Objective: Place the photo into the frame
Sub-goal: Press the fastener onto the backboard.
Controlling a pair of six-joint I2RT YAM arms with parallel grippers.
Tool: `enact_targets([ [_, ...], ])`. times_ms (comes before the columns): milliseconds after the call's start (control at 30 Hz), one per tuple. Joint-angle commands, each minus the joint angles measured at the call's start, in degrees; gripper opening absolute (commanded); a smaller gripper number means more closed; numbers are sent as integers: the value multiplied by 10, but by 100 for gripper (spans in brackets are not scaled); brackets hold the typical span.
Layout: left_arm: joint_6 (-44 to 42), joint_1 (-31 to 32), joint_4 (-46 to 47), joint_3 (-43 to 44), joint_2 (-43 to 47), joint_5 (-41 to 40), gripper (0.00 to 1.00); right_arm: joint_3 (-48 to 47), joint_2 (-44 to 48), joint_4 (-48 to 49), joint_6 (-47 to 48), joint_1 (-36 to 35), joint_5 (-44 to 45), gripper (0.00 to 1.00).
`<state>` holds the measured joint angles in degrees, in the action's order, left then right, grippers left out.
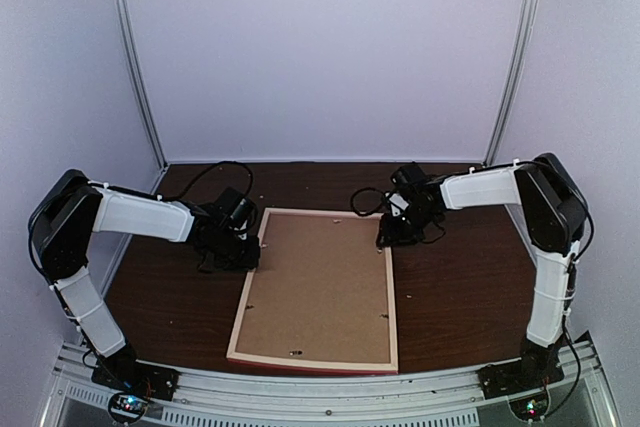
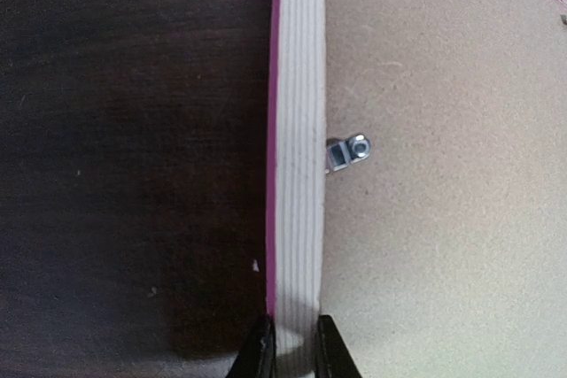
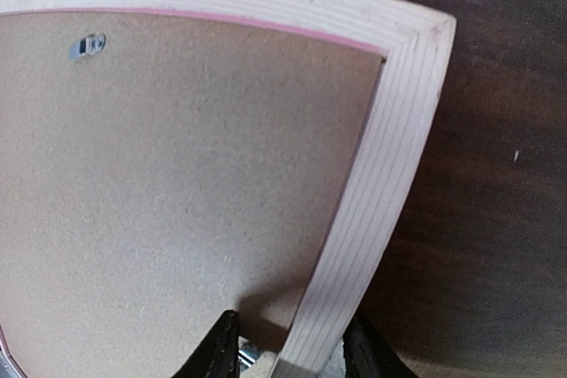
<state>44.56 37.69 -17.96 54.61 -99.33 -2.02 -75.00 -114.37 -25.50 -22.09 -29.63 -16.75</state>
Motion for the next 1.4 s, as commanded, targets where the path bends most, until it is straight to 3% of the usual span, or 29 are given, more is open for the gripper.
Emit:
enact_targets([
  [0, 14, 0, 0, -21, -16, 20, 0, 19, -50, 26, -19, 14, 6, 38],
  [300, 15, 0, 2, -22, -15, 20, 0, 29, -46, 15, -8, 16, -15, 35],
  [567, 15, 0, 2, -23, -15, 20, 0, 40, -33, 12, 6, 15, -46, 43],
  [1367, 11, 0, -4, -13, -17, 20, 0, 34, -28, -87, 116, -6, 53, 47],
])
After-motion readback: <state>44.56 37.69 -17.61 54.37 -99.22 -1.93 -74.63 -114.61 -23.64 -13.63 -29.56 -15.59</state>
